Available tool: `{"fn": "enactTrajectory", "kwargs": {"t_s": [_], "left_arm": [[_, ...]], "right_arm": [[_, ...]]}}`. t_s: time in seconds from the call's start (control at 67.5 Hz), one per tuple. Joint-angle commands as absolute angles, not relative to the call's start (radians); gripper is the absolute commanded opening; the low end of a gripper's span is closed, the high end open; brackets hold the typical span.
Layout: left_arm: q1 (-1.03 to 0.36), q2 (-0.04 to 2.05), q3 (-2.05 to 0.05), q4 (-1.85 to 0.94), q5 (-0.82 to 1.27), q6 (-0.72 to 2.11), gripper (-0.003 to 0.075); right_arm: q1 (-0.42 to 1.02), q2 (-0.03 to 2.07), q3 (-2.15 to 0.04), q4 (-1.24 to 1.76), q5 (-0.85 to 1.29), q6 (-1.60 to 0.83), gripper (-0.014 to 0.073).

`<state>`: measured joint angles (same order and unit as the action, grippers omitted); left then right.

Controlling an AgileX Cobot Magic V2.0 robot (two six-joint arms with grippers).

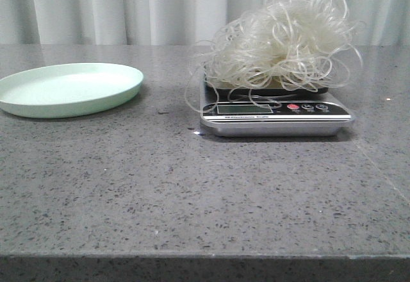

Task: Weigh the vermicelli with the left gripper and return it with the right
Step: 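Lower the vermicelli onto the scale pan and open the left gripper, then move the right gripper above the vermicelli on the scale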

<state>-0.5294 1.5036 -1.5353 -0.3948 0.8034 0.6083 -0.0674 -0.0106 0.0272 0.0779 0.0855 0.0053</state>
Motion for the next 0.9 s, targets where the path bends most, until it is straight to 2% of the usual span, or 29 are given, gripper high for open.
{"fn": "enactTrajectory", "kwargs": {"t_s": [0.0, 0.296, 0.444, 0.889], "left_arm": [[-0.448, 1.355, -1.465, -0.418, 0.747, 0.534, 0.0316], [-0.14, 0.976, -1.036, -0.422, 0.576, 0.49, 0.0136], [-0.052, 0.811, -0.858, -0.418, 0.497, 0.49, 0.0136], [-0.05, 0.477, -0.392, -0.418, 0.055, 0.49, 0.0138]], "right_arm": [[-0.073, -0.027, 0.02, 0.064, -0.007, 0.0, 0.0151], [-0.073, -0.027, 0.02, 0.064, -0.007, 0.0, 0.0151], [-0.073, -0.027, 0.02, 0.064, -0.009, 0.0, 0.0151], [-0.073, -0.027, 0.019, 0.107, -0.037, 0.0, 0.0151]]}}
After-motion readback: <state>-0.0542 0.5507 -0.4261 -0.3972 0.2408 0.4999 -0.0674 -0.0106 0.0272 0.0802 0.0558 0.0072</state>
